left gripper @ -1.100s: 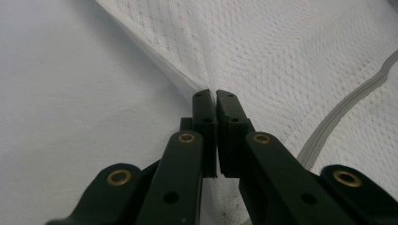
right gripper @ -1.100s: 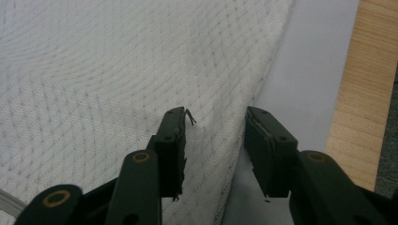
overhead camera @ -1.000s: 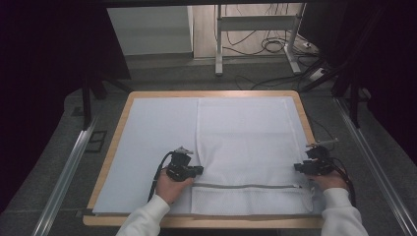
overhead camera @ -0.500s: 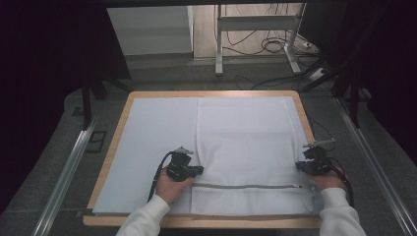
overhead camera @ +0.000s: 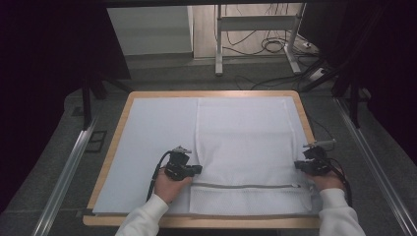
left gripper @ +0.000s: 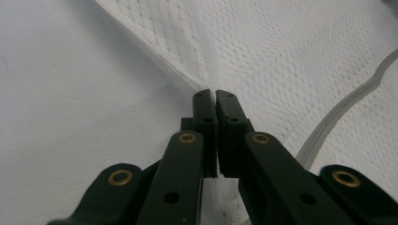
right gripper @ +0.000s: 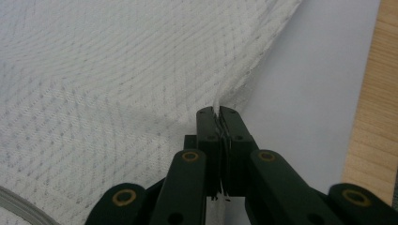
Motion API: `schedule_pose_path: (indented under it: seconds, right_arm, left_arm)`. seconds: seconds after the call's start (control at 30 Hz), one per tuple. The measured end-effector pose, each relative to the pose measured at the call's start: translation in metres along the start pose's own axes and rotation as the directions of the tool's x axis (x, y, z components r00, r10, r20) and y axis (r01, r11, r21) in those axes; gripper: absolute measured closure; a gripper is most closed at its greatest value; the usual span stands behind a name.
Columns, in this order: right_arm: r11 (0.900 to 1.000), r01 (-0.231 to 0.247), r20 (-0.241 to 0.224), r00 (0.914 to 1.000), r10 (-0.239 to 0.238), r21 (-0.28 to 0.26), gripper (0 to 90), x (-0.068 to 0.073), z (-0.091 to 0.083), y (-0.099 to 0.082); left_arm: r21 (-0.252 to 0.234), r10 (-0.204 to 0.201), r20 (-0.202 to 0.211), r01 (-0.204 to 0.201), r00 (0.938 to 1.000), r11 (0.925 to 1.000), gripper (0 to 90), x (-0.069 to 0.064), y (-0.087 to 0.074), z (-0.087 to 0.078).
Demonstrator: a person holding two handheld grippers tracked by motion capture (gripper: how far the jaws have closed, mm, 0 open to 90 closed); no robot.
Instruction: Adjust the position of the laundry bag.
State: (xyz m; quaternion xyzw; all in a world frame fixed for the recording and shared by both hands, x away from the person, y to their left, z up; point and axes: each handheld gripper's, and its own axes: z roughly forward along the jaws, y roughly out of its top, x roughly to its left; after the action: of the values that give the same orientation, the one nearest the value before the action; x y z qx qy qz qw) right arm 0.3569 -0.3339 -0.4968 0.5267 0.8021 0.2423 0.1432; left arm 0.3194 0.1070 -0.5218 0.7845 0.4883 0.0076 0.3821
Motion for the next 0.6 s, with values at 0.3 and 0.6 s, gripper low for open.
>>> schedule_pose_path:
  seconds: [0.3,0.6]
  right_arm:
    - [0.9999,0.01,-0.017,0.9998,-0.01,-0.014,87.3,0.007,0.004,0.002]
    - [0.9996,0.019,-0.034,0.9992,-0.02,-0.022,87.4,0.016,0.007,0.007]
  left_arm:
    - [-0.011,-0.012,-0.005,0.012,0.9999,0.9999,88.6,0.007,-0.002,-0.007]
    - [-0.025,-0.03,-0.016,0.029,0.9994,0.9993,88.6,0.017,-0.006,-0.018]
